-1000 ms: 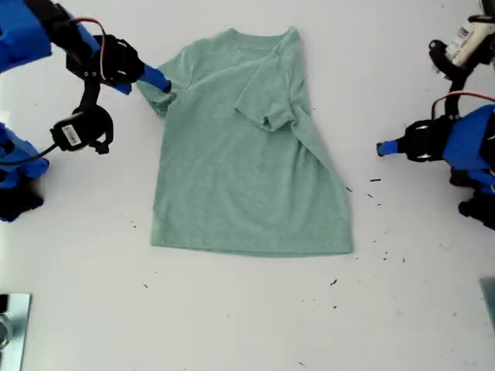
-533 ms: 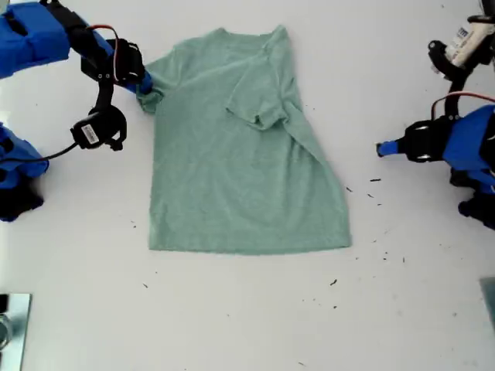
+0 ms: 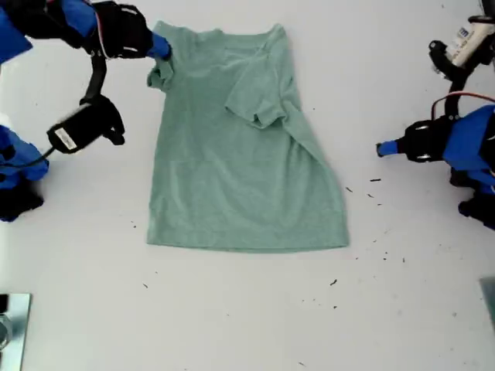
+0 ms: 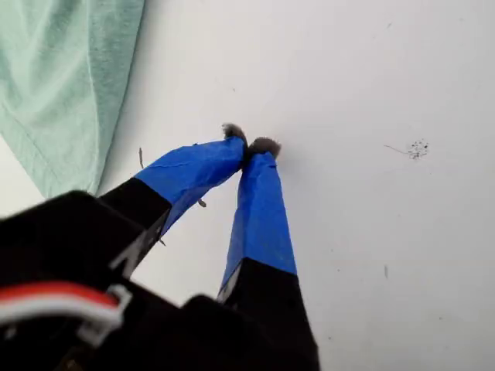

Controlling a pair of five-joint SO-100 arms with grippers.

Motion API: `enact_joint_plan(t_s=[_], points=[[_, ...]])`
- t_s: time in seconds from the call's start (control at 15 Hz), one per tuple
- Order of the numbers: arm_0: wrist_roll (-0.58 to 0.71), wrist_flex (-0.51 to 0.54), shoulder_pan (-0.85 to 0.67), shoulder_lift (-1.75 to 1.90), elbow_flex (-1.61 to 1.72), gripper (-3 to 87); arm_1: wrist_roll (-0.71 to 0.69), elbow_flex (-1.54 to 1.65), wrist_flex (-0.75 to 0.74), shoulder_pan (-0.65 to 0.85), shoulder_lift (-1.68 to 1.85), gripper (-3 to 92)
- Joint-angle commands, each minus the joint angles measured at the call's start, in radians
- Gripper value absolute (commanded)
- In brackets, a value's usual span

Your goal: Fold t shirt

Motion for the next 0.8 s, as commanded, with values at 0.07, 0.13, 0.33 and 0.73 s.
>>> enact_joint_plan(t_s=[0.07, 0.13, 0.33, 0.73], points=[[-0.023, -0.195, 0.204, -0.265, -0.241, -0.3, 0.012, 0.043, -0.006, -0.006, 0.014, 2.5], [-0.023, -0.199, 0.229, -0.416, -0.357, -0.3, 0.012, 0.043, -0.006, -0.006, 0.014, 2.5], [0.005, -0.141, 0.213, -0.868, -0.761, 26.7, 0.015, 0.043, -0.005, -0.006, 0.014, 2.5], [0.02, 0.239, 0.092, -0.419, -0.787, 20.9, 0.015, 0.043, -0.003, -0.009, 0.014, 2.5]])
